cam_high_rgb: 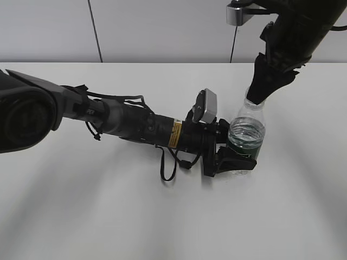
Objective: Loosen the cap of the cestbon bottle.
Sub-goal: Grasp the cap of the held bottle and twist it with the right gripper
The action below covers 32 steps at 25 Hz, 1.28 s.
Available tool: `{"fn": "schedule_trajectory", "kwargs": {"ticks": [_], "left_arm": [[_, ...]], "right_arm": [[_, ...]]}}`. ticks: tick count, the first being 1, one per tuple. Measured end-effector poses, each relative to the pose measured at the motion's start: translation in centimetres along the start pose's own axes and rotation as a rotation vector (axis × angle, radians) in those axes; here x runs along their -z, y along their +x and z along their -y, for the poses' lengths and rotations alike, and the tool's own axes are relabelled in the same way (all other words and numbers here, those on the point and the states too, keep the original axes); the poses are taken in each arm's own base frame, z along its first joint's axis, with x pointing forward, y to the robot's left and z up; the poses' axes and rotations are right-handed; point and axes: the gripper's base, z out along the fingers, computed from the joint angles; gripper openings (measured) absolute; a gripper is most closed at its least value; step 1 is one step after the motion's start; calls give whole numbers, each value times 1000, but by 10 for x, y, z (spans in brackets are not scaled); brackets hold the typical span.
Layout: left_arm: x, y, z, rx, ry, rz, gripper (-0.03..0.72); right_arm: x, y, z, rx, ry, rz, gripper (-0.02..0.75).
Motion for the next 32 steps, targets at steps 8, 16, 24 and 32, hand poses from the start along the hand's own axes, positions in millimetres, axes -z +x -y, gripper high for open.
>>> {"fn": "schedule_trajectory", "kwargs": {"ticks": [8,16,24,32], "left_arm": [[0,0,0,1,0,0,511],[0,0,0,1,1,1,510],[0,0,0,2,1,1,510],[0,0,0,4,2,2,510]], "right_arm": [[0,-2,-2,-69,-30,25,534],[12,-3,-4,-595,1,72,654],[5,-3,-1,-934,-7,55,619],[-1,-2,0,-941,-12,27,559]]}}
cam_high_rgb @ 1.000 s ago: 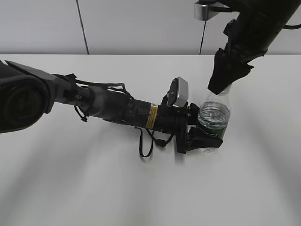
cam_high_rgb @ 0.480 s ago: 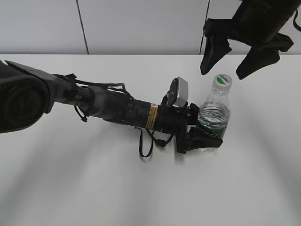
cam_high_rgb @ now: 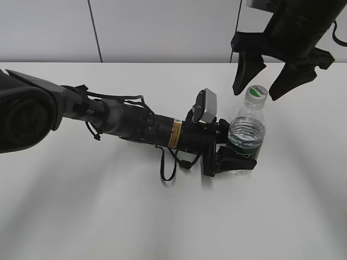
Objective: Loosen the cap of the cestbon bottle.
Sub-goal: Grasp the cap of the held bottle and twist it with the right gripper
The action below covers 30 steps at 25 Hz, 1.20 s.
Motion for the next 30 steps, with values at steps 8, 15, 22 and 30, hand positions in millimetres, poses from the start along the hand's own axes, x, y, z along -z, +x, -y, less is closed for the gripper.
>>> {"fn": "schedule_trajectory", "kwargs": {"ticks": [8,15,22,30], "left_arm": [[0,0,0,1,1,1,510],[0,0,0,1,1,1,510],[0,0,0,1,1,1,508],[0,0,0,3,1,1,508]], "right_arm": [[-9,0,2,8,8,-50,551],[-9,1,3,23,12,-52,386],[-9,0,3,111,14,-52,316],[-9,1,3,528,6,-56,314]]}}
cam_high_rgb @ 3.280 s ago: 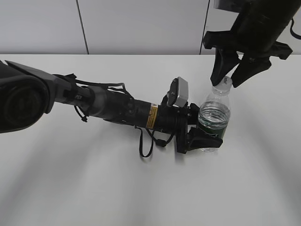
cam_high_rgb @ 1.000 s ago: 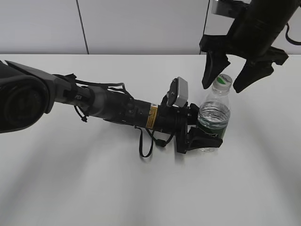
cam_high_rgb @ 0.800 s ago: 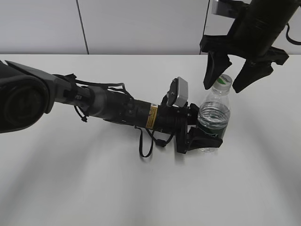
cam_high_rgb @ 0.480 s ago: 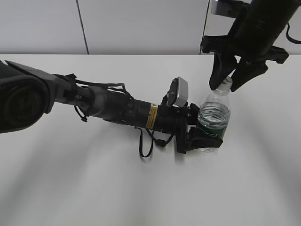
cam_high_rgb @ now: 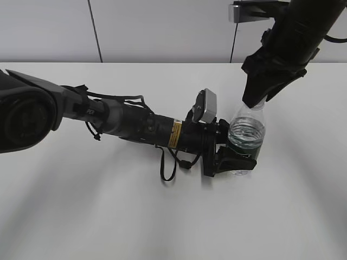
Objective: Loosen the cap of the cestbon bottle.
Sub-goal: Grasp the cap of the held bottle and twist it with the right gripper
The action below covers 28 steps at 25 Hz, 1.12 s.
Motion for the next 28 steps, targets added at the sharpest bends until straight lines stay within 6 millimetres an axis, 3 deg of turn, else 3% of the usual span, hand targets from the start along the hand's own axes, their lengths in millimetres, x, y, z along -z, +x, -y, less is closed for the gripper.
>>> {"fn": "schedule_trajectory", "kwargs": {"ticks": [4,7,20,28], "left_arm": [[0,0,0,-3,1,0,508],[0,0,0,-3,1,0,508],[0,0,1,-1,10,2,508],[0,0,1,3,11,2,508]], "right_arm": [[0,0,0,240,2,-1,314],[0,0,0,312,3,-2,314],[17,3,-7,375,15,42,300],[25,5,-10,321,21,64,300]]}}
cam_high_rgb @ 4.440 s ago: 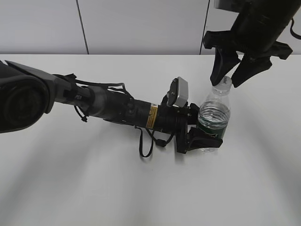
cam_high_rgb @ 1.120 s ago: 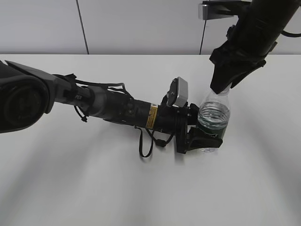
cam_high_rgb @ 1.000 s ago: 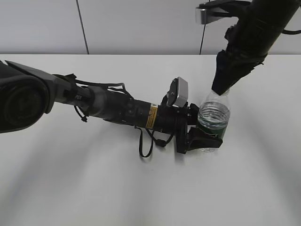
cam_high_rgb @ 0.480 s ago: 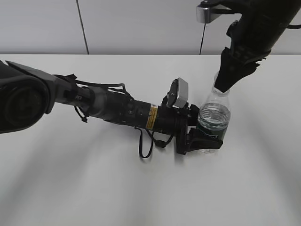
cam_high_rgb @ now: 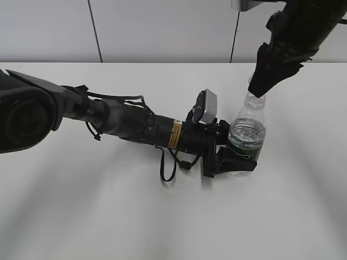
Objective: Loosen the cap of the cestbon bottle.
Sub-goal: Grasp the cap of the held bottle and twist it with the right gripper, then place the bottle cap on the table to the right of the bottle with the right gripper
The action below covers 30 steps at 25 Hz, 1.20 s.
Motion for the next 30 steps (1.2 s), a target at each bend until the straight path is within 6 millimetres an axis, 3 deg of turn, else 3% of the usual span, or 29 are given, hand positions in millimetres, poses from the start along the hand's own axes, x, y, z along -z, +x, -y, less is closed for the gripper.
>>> {"fn": "schedule_trajectory", "kwargs": {"ticks": [5,10,13,16,21,25,30], "left_arm": [[0,0,0,0,-1,-1,508],[0,0,0,1,-1,-1,508],[0,0,0,1,-1,-1,508],[0,0,0,1,-1,-1,508],[0,0,0,3,0,0,508],[0,0,0,3,0,0,508],[0,0,0,3,0,0,508]], "right_arm": [[27,8,0,-157,45,57,300],[54,29,18,-389,101,111,299],[55,50,25,-496,104,95,299],[35,77,26,-581,78,29,298],[-19,114,18,-674,58,-47,297],[-52,136,13,-741,117,-18,297],[-79,148,18,-784,172,8,297]]}}
